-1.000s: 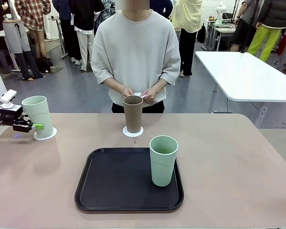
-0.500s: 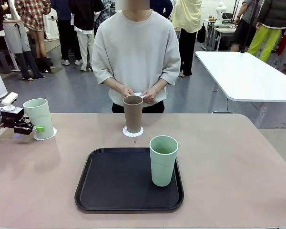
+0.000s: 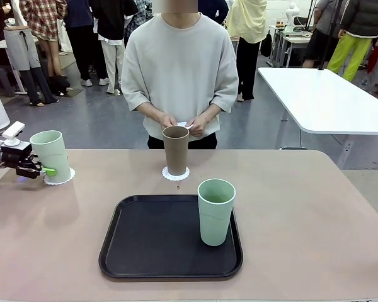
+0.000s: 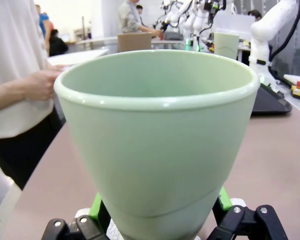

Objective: Place coasters on the table and set cups on them.
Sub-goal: Take one Reusable plastic cup from the Flat Tray and place it on a coaster set by the human.

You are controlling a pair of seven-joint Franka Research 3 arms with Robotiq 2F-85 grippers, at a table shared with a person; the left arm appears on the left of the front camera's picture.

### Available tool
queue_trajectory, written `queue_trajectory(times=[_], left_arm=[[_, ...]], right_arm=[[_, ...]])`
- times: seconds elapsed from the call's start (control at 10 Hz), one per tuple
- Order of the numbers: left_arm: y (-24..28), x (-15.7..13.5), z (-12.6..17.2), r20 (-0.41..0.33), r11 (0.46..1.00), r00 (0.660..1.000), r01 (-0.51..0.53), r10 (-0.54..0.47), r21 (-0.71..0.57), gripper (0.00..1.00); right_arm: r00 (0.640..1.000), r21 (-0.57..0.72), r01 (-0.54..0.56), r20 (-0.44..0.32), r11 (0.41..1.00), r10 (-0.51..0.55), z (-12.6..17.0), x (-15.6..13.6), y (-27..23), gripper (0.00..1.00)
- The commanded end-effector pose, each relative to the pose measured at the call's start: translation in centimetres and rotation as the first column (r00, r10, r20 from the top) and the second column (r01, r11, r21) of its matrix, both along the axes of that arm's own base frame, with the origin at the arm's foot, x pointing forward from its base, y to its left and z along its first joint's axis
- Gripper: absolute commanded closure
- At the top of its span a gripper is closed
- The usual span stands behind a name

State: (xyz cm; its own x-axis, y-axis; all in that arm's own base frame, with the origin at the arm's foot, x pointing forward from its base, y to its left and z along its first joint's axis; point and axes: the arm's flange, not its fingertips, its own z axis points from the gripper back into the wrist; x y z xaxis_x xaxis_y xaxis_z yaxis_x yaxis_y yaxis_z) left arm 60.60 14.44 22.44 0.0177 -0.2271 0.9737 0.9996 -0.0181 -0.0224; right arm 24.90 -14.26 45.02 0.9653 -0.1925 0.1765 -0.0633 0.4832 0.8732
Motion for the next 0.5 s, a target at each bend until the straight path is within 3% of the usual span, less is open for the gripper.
queue_trajectory(times=[0.0, 0.4], left_arm=[[0.16, 0.46, 0.07, -0.014, 0.999, 1.000, 0.024, -0.024, 0.024, 0.00], [0.24, 0.62, 0.25, -0.026, 0.998, 0.999, 0.032, -0.031, 0.045, 0.00]], right_arm=[[1.000, 0.015, -0.003, 0.013, 1.000, 0.002, -0.04, 0.16, 0.07, 0.00], [1.000, 0.015, -0.003, 0.013, 1.000, 0.002, -0.04, 0.16, 0.07, 0.00]])
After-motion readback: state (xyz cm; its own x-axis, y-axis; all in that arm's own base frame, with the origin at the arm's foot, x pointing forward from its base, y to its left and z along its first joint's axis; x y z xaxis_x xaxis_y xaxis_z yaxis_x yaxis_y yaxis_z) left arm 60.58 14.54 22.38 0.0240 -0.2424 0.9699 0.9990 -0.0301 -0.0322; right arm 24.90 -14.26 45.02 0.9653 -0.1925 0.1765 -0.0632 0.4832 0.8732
